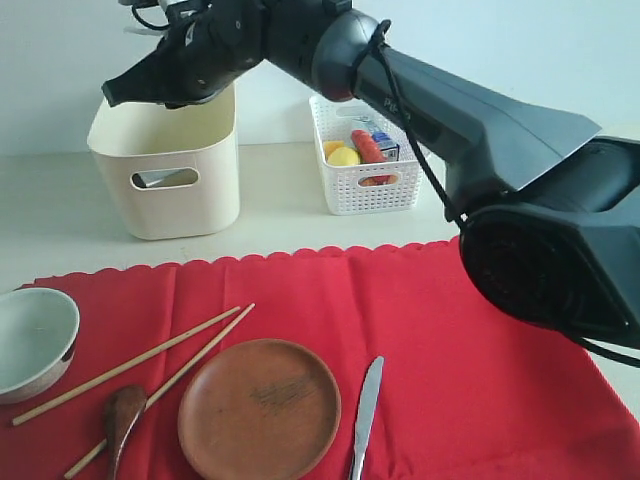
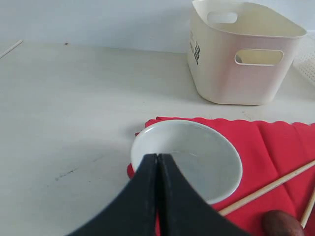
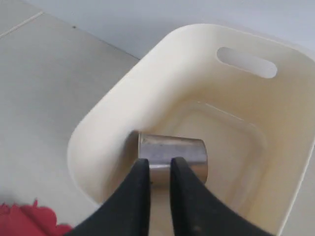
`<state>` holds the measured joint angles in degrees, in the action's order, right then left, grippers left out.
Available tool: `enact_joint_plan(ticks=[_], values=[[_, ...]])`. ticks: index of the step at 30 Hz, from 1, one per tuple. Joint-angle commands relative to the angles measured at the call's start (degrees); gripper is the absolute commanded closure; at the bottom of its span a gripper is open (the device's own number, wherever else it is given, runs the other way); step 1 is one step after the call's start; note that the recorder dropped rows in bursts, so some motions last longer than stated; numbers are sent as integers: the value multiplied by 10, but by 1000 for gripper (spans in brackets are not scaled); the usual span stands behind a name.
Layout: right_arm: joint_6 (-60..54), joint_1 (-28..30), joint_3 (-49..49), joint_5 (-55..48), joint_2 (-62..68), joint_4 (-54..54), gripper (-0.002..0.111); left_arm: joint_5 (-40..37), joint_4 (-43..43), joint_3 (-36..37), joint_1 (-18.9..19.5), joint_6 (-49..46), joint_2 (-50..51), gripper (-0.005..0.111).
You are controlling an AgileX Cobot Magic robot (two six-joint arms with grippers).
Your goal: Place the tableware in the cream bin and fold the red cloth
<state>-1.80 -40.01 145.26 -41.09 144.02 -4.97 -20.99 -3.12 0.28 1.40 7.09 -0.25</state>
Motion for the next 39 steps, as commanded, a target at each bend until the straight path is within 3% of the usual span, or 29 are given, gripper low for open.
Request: enact_joint_plan(ticks=[1,8,15,27,32,39], values=[[-26,-6,4,-83,-36,-1,108,6,-3,-3,0,1,2,107],[-48,-6,-11,-216,-89,24,108,6,-3,-3,0,1,2,107],[-55,-13,-127,-198,-179,27,108,6,-3,-3,0,1,2,107],[-51,-13,-675,105,-554,40,108,6,-3,-3,0,1,2,107],[-56,-13,-819,130,-712,40,108,6,-3,-3,0,1,2,107],[-56,-13,-949,130,-912,44,108,6,-3,-3,0,1,2,107]])
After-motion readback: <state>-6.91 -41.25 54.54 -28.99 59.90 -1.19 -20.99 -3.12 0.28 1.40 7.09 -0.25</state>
